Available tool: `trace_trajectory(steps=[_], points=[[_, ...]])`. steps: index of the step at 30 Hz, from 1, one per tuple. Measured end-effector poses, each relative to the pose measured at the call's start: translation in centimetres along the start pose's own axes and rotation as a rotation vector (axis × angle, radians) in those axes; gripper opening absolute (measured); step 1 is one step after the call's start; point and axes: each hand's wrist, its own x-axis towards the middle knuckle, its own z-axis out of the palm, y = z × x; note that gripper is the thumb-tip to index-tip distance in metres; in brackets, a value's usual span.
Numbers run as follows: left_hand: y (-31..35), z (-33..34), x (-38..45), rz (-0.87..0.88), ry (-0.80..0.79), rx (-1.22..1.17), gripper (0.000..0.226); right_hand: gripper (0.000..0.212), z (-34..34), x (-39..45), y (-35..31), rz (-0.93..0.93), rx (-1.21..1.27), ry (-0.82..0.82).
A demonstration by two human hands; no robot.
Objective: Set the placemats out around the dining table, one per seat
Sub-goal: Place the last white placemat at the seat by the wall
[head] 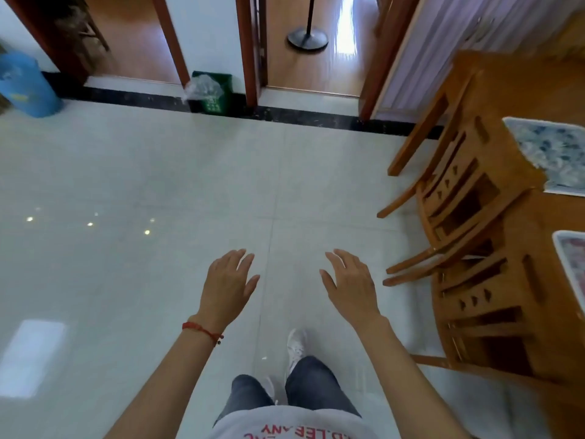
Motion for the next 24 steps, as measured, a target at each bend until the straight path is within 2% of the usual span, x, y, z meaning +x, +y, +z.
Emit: trace_trajectory(steps=[5,12,24], points=[[-0.7,2.2,7.5,0.046,-0.021,-0.021,0.047,0.053,0.7,6.4,2.4,0.019,-0.015,0.014],[-0.2,3.0,21.0,0.082,0.02,-0.031,0.046,0.037,0.5,17.7,7.2,0.061,0.008,0.015],[-3.4,5.1,39.9,0.11,-0.024,0.021,0.048,0.033,2.2,35.9,12.8,0.047,-0.026,0.036]])
